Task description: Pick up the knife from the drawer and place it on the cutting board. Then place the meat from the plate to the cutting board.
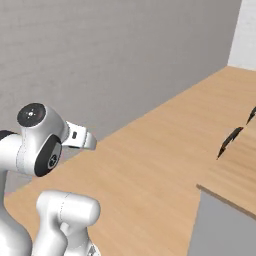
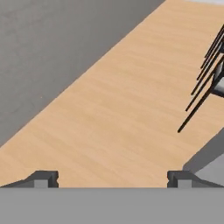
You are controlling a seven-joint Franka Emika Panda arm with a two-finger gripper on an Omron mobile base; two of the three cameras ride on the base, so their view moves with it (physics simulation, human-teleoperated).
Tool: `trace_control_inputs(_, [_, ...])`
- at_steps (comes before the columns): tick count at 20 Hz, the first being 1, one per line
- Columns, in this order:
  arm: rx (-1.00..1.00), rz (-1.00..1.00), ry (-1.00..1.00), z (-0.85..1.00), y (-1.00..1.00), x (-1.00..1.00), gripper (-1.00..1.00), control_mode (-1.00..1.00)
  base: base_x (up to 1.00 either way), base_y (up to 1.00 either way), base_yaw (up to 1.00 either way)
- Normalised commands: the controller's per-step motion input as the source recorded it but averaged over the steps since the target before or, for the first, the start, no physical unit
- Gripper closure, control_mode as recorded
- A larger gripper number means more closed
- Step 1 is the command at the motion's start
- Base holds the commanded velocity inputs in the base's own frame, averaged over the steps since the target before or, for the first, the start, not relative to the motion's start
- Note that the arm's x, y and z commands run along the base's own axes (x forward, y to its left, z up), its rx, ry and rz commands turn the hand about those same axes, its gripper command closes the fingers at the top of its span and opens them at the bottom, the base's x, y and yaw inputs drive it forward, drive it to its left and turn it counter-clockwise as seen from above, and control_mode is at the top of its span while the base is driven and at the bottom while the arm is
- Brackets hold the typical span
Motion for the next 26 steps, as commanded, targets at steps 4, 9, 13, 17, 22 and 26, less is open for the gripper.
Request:
trace_control_inputs(4, [0.0,0.0,0.0,0.0,0.0,0.0,-1.0,1.0,1.0,0.87,-0.38])
trace_control_inputs(9, [0.0,0.0,0.0,0.0,0.0,0.0,-1.0,1.0,1.0,0.76,-0.45])
trace_control_inputs(13, [0.0,0.0,0.0,0.0,0.0,0.0,-1.0,1.0,1.0,0.61,-0.48])
trace_control_inputs(17, [0.0,0.0,0.0,0.0,0.0,0.0,-1.0,1.0,1.0,0.63,-0.49])
trace_control_inputs(22, [0.0,0.0,0.0,0.0,0.0,0.0,-1.0,1.0,1.0,0.65,-0.52])
trace_control_inputs(26, [0.0,0.0,0.0,0.0,0.0,0.0,-1.0,1.0,1.0,0.66,-0.53])
